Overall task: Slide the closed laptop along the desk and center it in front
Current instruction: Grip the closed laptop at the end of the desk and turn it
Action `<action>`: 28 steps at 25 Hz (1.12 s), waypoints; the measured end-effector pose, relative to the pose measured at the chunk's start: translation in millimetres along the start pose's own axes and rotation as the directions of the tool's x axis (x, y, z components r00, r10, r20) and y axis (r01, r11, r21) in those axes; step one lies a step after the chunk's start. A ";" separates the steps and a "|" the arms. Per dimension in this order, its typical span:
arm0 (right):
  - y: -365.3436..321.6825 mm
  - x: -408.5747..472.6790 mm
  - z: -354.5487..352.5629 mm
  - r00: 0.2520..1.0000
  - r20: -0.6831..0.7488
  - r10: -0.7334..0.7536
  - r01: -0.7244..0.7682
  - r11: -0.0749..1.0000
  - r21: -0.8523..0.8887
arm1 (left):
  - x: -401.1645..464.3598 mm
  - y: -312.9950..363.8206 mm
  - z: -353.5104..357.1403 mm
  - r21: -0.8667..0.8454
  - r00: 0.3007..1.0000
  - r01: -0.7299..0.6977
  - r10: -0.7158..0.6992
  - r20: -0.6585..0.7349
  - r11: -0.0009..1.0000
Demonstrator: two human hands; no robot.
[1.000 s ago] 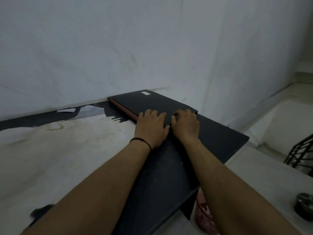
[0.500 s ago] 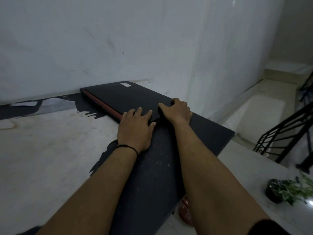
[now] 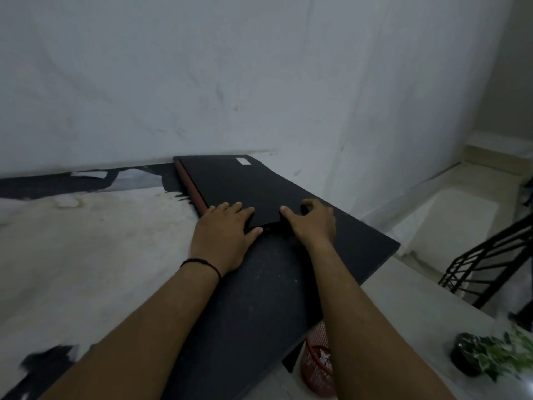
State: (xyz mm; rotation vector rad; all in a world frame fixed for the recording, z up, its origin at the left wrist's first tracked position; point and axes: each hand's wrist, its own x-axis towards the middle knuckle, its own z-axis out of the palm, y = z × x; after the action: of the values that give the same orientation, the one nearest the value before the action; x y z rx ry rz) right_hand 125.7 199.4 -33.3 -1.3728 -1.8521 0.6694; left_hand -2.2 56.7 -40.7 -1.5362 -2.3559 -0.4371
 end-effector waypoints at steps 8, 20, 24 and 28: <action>1.6 -28.9 -3.5 0.993 -0.112 0.031 -0.024 0.998 0.058 | 0.6 21.4 -12.4 0.193 0.999 0.010 -0.018 0.039 0.981; -0.3 -28.8 -14.4 0.982 -0.104 0.157 -0.161 0.986 -0.032 | 15.6 30.2 2.7 0.112 0.984 -0.105 0.087 0.155 0.988; -2.4 -51.3 -23.0 0.988 -0.017 0.155 -0.154 0.986 0.068 | -4.3 11.4 -9.8 0.132 0.983 -0.145 0.127 0.135 0.981; -5.9 -89.7 -11.5 0.994 -0.067 0.083 -0.079 0.995 0.066 | -34.7 -18.4 -18.9 0.141 0.983 -0.159 0.145 0.111 0.977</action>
State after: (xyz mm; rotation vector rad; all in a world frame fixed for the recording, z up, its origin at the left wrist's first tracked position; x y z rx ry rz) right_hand 146.6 111.9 -43.8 -1.4188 -1.7140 0.7059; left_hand -4.2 13.2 -39.1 -1.6867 -2.2634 -0.1476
